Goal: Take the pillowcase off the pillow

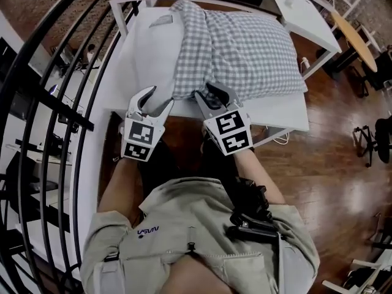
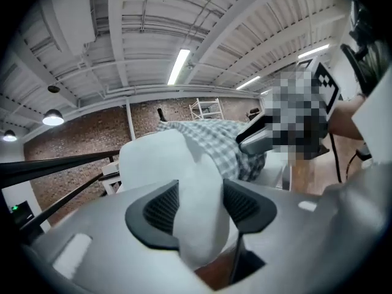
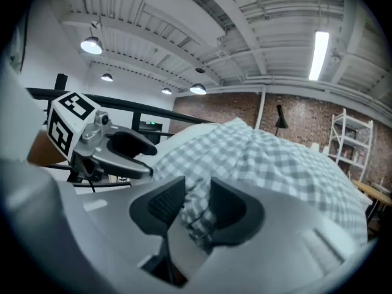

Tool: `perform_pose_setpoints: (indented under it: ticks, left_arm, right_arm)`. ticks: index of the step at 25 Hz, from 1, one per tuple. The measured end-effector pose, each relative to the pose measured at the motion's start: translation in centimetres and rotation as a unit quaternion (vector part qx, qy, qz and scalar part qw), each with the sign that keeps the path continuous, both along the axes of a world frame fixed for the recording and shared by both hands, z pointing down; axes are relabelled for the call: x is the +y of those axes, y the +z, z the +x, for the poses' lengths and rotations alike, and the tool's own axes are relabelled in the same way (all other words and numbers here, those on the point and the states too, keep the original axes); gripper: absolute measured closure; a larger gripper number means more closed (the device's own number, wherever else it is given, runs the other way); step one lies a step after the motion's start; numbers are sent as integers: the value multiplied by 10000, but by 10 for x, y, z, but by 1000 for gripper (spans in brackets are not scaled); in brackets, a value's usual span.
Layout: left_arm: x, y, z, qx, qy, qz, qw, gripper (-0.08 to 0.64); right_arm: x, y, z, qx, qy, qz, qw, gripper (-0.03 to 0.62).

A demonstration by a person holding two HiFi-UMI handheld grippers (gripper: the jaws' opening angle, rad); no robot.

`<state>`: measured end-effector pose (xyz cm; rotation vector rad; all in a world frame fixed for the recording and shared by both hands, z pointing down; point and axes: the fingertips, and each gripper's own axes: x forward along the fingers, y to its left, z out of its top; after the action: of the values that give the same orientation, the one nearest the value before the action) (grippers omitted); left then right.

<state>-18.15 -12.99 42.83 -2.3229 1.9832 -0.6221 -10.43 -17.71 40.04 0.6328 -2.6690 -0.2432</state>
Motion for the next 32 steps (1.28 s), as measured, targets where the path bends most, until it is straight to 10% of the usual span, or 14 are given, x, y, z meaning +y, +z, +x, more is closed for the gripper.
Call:
perform_pose_setpoints:
  ticks: [6, 16, 25, 32]
  left_arm:
    - [-11, -8, -5, -207, -215, 207, 9993, 514]
    - [-14, -106, -53, 284, -651, 1252, 9896, 528]
    - [5, -4, -67, 1667, -831, 423, 9816, 526]
    - [12, 17, -49, 1536, -761, 403, 9844, 515]
  right_arm:
    - [-15, 11, -13, 385, 160, 508, 9978, 550]
    - [-63, -64, 64, 226, 1053, 1444, 9836, 583]
    - [-104, 25, 122, 975, 1647, 701, 9790, 584]
    - [-101, 42, 122, 818, 1600, 384, 9830, 583]
